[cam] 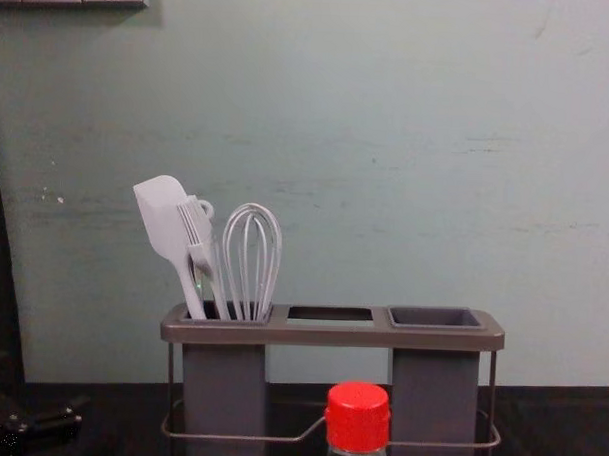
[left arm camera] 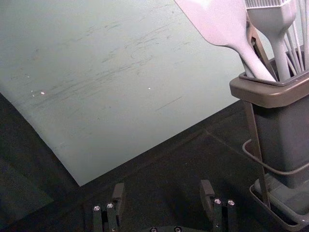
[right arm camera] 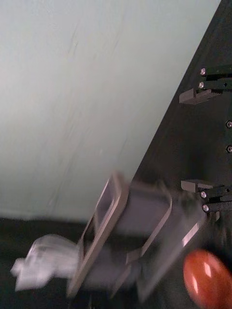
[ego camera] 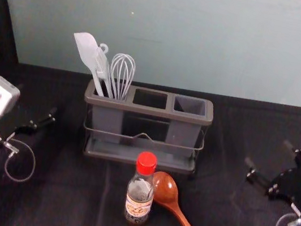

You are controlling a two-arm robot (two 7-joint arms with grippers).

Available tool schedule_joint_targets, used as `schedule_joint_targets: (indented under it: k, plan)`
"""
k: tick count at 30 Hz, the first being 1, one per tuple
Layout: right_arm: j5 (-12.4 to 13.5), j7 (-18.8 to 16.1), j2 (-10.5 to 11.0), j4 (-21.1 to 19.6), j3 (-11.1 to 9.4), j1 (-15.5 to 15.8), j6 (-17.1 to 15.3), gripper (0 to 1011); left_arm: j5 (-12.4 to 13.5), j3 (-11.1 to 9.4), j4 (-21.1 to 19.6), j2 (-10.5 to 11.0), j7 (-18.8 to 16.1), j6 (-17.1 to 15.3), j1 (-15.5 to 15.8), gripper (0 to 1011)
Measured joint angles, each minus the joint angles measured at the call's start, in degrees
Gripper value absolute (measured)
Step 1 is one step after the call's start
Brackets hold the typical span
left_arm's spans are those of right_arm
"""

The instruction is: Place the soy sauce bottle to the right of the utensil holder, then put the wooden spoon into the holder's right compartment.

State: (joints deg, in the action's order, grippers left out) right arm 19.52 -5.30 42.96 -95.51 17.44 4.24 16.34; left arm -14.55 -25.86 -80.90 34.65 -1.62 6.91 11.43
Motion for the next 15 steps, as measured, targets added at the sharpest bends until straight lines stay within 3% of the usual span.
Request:
schedule_joint_targets:
  k: [7, 11, 15]
  plan:
    - [2.8, -6.4, 4.1, -5.8, -1.1, 6.5, 4.1, 1002, 0.0, 0.0, 0.0, 0.0, 0.0, 0.0, 0.0, 1011]
    - [4.4, -11.2, 5.8, -8.1, -0.5, 7.8, 5.0, 1003, 0.0, 0.0, 0.0, 0.0, 0.0, 0.0, 0.0, 1011]
    - [6.1, -17.1, 6.2, -9.5, 1.5, 6.7, 4.9, 1002, 0.0, 0.0, 0.0, 0.0, 0.0, 0.0, 0.0, 1011]
